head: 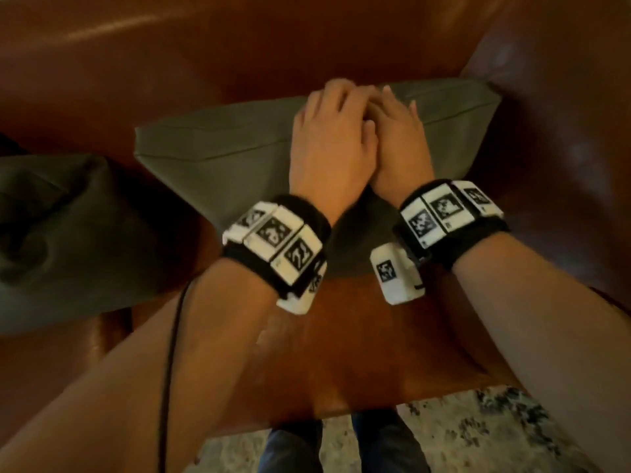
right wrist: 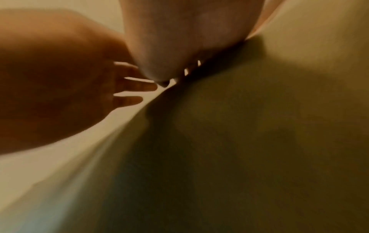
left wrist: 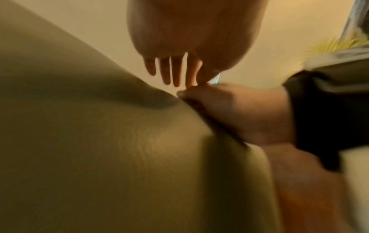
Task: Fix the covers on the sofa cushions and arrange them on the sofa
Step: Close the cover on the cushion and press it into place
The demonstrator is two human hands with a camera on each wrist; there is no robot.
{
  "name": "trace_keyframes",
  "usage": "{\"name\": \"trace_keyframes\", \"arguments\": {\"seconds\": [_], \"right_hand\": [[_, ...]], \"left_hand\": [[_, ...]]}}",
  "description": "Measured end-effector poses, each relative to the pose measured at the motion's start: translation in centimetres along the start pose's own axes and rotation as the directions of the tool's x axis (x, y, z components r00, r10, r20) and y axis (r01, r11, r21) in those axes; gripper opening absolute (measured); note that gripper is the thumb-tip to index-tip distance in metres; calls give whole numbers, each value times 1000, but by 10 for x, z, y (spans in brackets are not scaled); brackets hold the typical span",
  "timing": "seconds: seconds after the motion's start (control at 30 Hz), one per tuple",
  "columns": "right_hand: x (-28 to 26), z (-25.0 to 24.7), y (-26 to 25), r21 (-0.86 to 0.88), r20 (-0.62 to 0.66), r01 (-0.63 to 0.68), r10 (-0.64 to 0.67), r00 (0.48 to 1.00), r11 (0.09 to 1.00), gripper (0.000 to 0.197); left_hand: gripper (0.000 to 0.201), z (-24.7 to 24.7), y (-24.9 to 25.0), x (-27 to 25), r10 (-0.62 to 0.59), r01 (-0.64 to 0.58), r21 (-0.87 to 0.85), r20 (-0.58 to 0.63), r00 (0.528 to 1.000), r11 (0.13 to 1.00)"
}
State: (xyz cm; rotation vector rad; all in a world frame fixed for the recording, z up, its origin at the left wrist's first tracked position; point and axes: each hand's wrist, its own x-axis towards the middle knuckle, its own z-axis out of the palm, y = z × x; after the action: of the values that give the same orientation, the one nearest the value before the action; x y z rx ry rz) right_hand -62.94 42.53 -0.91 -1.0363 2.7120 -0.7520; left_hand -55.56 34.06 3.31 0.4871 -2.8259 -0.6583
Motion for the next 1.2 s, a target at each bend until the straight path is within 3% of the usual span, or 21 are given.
{"name": "trace_keyframes", "arguments": {"seconds": [0.1, 0.2, 0.3, 0.37, 0.4, 0.43, 0.47, 0.5, 0.53, 0.57, 0.6, 0.63, 0.77, 0.83, 0.9, 1.07, 1.2], "right_hand": [[-9, 10, 19, -68, 10, -59, 59, 998, 996, 55], [-19, 7, 41, -111, -35, -85, 82, 996, 990, 59], [-27, -6, 65, -171, -106, -135, 118, 987, 976, 56], [-43, -10, 82, 0, -277, -267, 256, 926, 964, 53], [-52, -5, 88, 198, -371, -308, 362, 855, 930, 53], [-60, 0, 87, 434, -427, -306, 493, 758, 847, 53], [-67, 8, 81, 670, -392, -274, 642, 659, 690, 54], [-70, 15, 71, 856, -261, -231, 772, 580, 463, 54], [-70, 22, 61, 951, -78, -214, 844, 530, 222, 51], [-68, 28, 55, 967, 68, -246, 868, 491, 63, 46], [-66, 34, 51, 959, 163, -283, 852, 497, -18, 43], [-66, 43, 52, 942, 216, -332, 828, 517, -38, 46], [-86, 80, 67, 843, 354, -536, 707, 612, 42, 68], [-96, 94, 72, 799, 442, -601, 656, 612, 22, 71], [-103, 104, 77, 748, 505, -664, 649, 569, 0, 70], [-115, 107, 95, 594, 580, -796, 623, 525, 118, 64], [-143, 114, 118, 452, 552, -884, 739, 386, 123, 46]], "left_hand": [[47, 19, -19, 22, -69, 33, 199, 178, 982, 979], [56, 22, -32, 24, -100, 32, 303, 211, 972, 953], [59, 16, -32, 25, -209, 129, 326, 222, 952, 937], [60, 11, -19, 26, -245, 171, 305, 226, 943, 937], [60, 11, -9, 27, -232, 165, 285, 222, 947, 944], [60, 14, 2, 28, -195, 134, 268, 218, 956, 954], [59, 19, 15, 27, -141, 81, 257, 222, 965, 963], [58, 26, 27, 25, -81, 20, 253, 234, 969, 967], [58, 34, 37, 22, -34, -34, 256, 257, 966, 966], [58, 41, 42, 18, -4, -77, 275, 283, 959, 958], [59, 47, 42, 14, 14, -111, 306, 304, 953, 945], [60, 50, 37, 10, 25, -138, 345, 314, 949, 928], [58, 41, 7, 8, 49, -166, 403, 286, 957, 900], [58, 34, -2, 12, 51, -165, 393, 283, 958, 905], [58, 33, -5, 13, 59, -173, 390, 286, 956, 904], [57, 37, -7, 5, 59, -167, 394, 272, 960, 904], [56, 32, -11, 4, 43, -139, 375, 253, 966, 916]]}}
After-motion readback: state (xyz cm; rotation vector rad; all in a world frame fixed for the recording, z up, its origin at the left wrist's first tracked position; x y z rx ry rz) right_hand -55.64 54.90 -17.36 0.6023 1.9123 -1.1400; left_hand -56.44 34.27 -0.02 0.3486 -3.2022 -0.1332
